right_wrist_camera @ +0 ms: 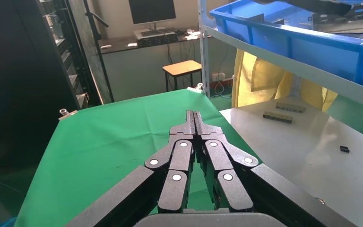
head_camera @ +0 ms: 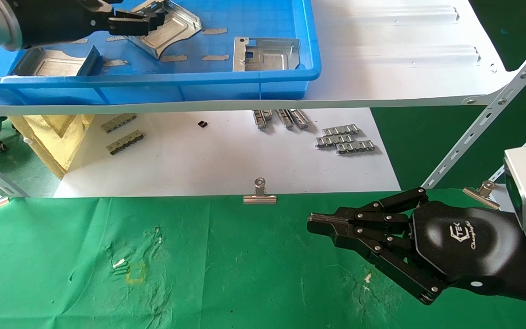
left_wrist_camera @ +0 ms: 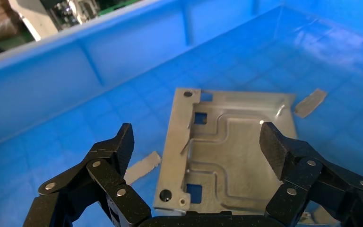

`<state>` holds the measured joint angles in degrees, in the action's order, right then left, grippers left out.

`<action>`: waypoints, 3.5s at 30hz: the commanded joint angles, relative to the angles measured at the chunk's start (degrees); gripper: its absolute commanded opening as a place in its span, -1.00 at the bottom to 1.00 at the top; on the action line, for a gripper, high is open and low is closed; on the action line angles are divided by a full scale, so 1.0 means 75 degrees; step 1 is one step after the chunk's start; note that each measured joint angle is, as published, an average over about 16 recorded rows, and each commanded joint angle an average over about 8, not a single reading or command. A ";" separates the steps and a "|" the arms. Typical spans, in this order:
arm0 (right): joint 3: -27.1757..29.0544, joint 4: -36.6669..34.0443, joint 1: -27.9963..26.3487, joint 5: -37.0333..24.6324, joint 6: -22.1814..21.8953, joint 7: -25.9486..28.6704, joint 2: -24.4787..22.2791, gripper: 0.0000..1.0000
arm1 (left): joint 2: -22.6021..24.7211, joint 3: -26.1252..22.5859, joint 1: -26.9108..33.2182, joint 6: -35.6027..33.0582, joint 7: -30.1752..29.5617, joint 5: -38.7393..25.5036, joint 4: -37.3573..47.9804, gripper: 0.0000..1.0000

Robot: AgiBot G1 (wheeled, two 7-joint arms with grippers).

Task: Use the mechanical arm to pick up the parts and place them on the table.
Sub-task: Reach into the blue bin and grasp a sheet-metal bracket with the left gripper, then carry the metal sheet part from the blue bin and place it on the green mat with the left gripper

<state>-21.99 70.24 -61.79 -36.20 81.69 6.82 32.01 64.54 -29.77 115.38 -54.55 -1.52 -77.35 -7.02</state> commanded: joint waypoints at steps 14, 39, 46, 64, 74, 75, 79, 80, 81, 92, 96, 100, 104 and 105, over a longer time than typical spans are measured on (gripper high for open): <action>0.0000 0.0000 0.0000 0.0000 0.0000 0.0000 0.0000 -1.00 | 0.0279 -0.0039 0.0239 0.0428 0.0431 -0.0077 0.0683 -1.00; 0.0000 0.0000 0.0000 0.0000 0.0000 0.0000 0.0000 0.96 | 0.0292 0.0101 0.0395 0.0614 0.0449 0.0123 0.0847 -1.00; 0.0000 0.0000 0.0000 0.0000 0.0000 0.0000 0.0000 1.00 | 0.0041 0.0322 0.0559 -0.0567 0.0866 0.0463 0.0472 -1.00; 0.0000 0.0000 0.0000 0.0000 0.0000 0.0000 0.0000 1.00 | -0.1173 0.0233 -0.0158 -0.5016 0.2548 0.1104 -0.0850 -1.00; 0.0000 0.0000 0.0000 0.0000 0.0000 0.0000 0.0000 1.00 | -0.3033 -0.1384 -0.2111 -0.4986 0.3230 0.3044 -0.4500 -1.00; 0.0000 0.0000 0.0000 0.0000 0.0000 0.0000 0.0000 1.00 | -0.3172 -0.1590 -0.2226 -0.4962 0.3338 0.3079 -0.4596 -1.00; 0.0000 0.0000 0.0000 0.0000 0.0000 0.0000 0.0000 1.00 | -0.3352 -0.2269 -0.2495 -0.4860 0.3806 0.2866 -0.4241 -1.00; 0.0000 0.0000 0.0000 0.0000 0.0000 0.0000 0.0000 1.00 | -0.3328 -0.2406 -0.2543 -0.4839 0.3930 0.2773 -0.4056 -1.00; 0.0000 0.0000 0.0000 0.0000 0.0000 0.0000 0.0000 1.00 | -0.3291 -0.2528 -0.2586 -0.4818 0.4054 0.2680 -0.3861 -1.00; 0.0000 0.0000 0.0000 0.0000 0.0000 0.0000 0.0000 1.00 | -0.2832 -0.3313 -0.2688 -0.4689 0.5590 0.1818 -0.2377 -1.00; 0.0000 0.0000 0.0000 0.0000 0.0000 0.0000 0.0000 1.00 | -0.2675 -0.3448 -0.2626 -0.4599 0.6074 0.1614 -0.1886 -0.86; 0.0000 0.0000 0.0000 0.0000 0.0000 0.0000 0.0000 1.00 | -0.2515 -0.3482 -0.2565 -0.4546 0.6415 0.1556 -0.1336 0.14; 0.0000 0.0000 0.0000 0.0000 0.0000 0.0000 0.0000 1.00 | -0.2372 -0.3490 -0.2531 -0.4555 0.6649 0.1555 -0.0850 1.00; 0.0000 0.0000 0.0000 0.0000 0.0000 0.0000 0.0000 1.00 | -0.2340 -0.3489 -0.2526 -0.4563 0.6700 0.1561 -0.0745 1.00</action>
<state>-22.00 70.24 -61.79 -36.20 81.68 6.82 32.01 46.81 -55.85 96.39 -88.88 48.44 -65.48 -13.04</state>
